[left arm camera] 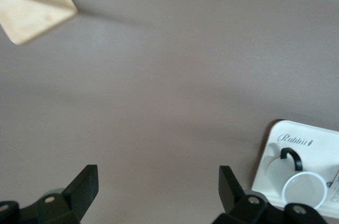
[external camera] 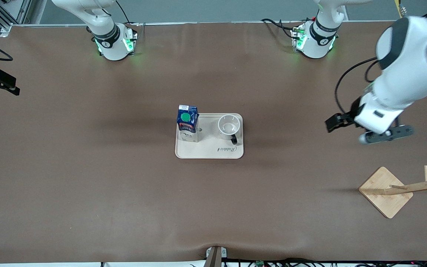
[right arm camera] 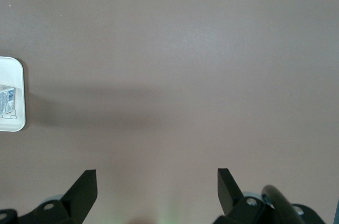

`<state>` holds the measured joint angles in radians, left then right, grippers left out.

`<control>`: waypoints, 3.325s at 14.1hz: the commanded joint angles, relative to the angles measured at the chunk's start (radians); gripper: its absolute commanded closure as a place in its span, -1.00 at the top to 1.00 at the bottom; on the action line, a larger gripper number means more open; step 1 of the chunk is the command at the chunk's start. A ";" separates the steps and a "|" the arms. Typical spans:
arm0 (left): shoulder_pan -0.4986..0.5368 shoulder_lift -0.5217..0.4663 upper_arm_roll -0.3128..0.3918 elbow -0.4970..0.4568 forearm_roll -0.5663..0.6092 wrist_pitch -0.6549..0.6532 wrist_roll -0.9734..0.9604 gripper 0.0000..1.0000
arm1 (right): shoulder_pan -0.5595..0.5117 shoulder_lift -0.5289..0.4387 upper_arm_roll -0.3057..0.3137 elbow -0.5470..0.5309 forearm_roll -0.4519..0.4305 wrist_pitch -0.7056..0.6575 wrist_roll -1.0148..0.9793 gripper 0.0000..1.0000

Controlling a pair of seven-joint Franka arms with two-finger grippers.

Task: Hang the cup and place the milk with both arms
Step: 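Move the left gripper toward the white mug on the tray, then lower the left gripper into the white mug and grasp its rim, then lift the mug with the left gripper while the right gripper reaches out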

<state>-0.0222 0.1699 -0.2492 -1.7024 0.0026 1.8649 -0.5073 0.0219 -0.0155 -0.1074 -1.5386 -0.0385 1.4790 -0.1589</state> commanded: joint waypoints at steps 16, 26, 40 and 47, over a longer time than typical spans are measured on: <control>-0.475 0.276 0.001 -0.192 0.004 0.493 -0.758 0.79 | 0.003 0.012 0.002 0.026 -0.020 -0.017 -0.004 1.00; -0.496 0.327 -0.001 -0.194 0.004 0.494 -0.761 -1.00 | 0.026 0.043 0.003 0.034 -0.018 -0.017 -0.004 1.00; -0.320 0.067 0.011 -0.060 0.200 0.275 -0.672 -1.00 | 0.122 0.075 0.003 0.023 0.100 -0.028 0.031 1.00; -0.066 -0.062 0.007 -0.077 0.203 0.273 -0.403 -1.00 | 0.239 0.103 0.003 0.023 0.140 -0.023 0.229 1.00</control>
<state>-0.1598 0.1470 -0.2326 -1.7571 0.1887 2.1449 -1.0123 0.2279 0.0648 -0.0977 -1.5369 0.0795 1.4678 0.0039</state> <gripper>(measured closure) 0.934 0.000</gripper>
